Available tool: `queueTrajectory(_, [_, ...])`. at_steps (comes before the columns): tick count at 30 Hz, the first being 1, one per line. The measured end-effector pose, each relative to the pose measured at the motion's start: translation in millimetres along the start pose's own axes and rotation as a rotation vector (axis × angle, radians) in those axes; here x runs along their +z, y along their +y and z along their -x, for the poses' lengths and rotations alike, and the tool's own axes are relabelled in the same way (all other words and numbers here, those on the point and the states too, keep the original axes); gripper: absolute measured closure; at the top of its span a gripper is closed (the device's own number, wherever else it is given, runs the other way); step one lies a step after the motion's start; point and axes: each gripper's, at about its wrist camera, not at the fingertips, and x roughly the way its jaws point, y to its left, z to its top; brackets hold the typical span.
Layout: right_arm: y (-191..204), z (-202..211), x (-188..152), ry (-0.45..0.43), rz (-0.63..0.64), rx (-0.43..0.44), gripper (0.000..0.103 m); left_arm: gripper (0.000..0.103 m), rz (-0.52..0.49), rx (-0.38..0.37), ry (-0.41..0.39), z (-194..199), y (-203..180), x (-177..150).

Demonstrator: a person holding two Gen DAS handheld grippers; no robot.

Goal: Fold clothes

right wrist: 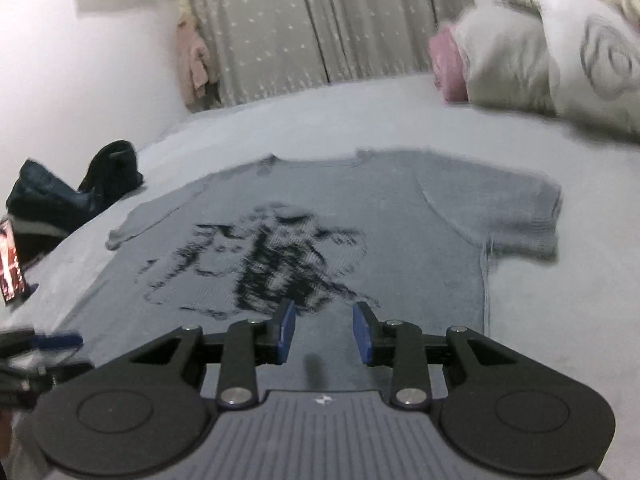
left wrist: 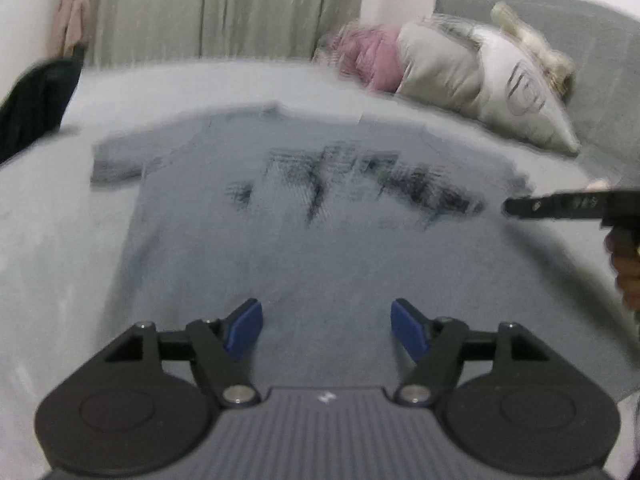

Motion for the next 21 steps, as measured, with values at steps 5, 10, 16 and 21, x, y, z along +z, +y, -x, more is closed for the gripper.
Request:
queueTrajectory(5, [-30,7,15,-0.034,-0.068,-0.062,0.082,0.022,0.004,-0.061,-0.029,2,8,-7])
queueTrajectory(10, [-46,-1,26,-0.056,-0.108,-0.135,0.079,0.017,0.035,-0.108,-0.038,0,15,-9])
queueTrajectory(16, [-16,-13,32,-0.084,0.009,-0.068,0.079,0.013,0.027,-0.119,-0.037,-2,12,-8])
queueTrajectory(21, [17,-26,16,-0.052,0.213,-0.092,0.075,0.013,0.064,-0.150,-0.046,-1,18,-9])
